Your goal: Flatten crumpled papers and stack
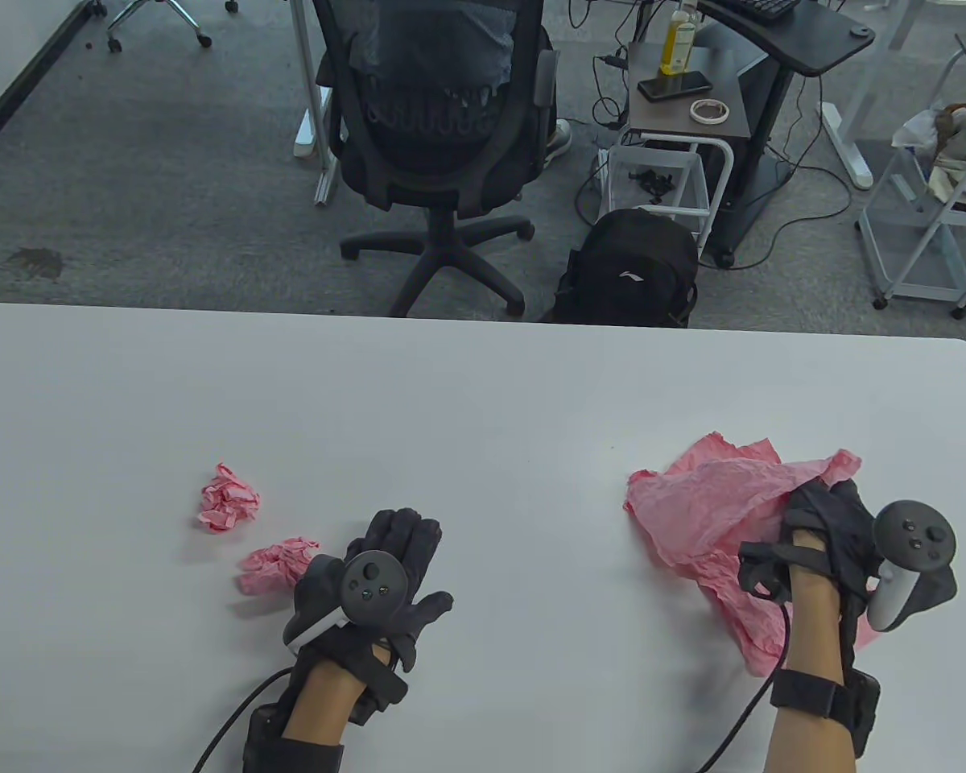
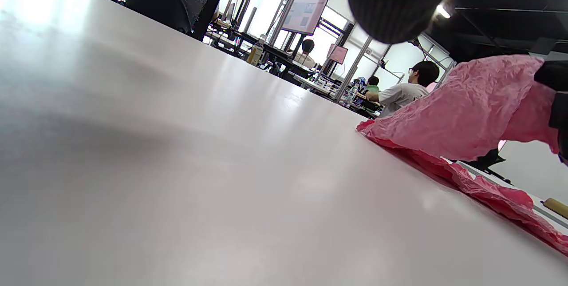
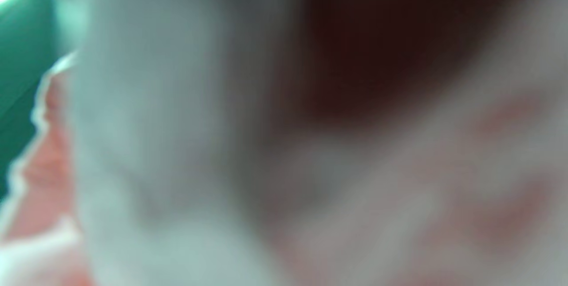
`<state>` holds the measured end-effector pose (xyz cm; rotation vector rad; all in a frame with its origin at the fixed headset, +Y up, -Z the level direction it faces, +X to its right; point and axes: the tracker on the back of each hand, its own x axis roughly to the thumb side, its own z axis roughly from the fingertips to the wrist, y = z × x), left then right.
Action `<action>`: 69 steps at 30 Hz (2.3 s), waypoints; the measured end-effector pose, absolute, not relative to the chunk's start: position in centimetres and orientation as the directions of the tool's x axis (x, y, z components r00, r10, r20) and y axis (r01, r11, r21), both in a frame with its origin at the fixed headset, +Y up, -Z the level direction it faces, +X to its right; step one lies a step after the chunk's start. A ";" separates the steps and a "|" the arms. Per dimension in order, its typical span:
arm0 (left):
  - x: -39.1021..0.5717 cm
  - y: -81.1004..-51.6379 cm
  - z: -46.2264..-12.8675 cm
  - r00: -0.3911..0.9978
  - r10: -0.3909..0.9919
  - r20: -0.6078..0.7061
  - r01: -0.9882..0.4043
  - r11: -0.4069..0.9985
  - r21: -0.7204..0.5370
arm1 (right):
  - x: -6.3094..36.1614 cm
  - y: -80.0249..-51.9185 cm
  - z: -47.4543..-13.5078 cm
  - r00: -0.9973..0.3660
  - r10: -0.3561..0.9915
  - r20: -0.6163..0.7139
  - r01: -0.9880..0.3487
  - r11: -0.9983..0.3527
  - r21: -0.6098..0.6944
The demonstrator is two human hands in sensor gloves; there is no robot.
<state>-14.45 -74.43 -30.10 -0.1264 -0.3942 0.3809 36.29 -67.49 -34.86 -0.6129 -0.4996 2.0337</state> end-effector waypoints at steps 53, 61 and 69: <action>-13.5 -72.7 -28.8 0.865 0.318 0.388 -0.338 0.941 -0.018 | 40.4 -73.7 -30.3 -0.114 0.936 -0.333 -0.728 -0.307 -0.613; -18.5 -71.3 -29.4 0.910 0.348 0.224 -0.368 0.928 0.053 | 38.1 -68.8 -28.9 -0.562 0.752 -0.344 -0.455 -0.629 -0.630; -25.3 -71.6 -29.3 0.926 0.356 -0.127 -0.328 0.924 0.198 | 29.7 -65.9 -29.7 -0.757 0.650 -0.066 -0.486 -0.629 -0.607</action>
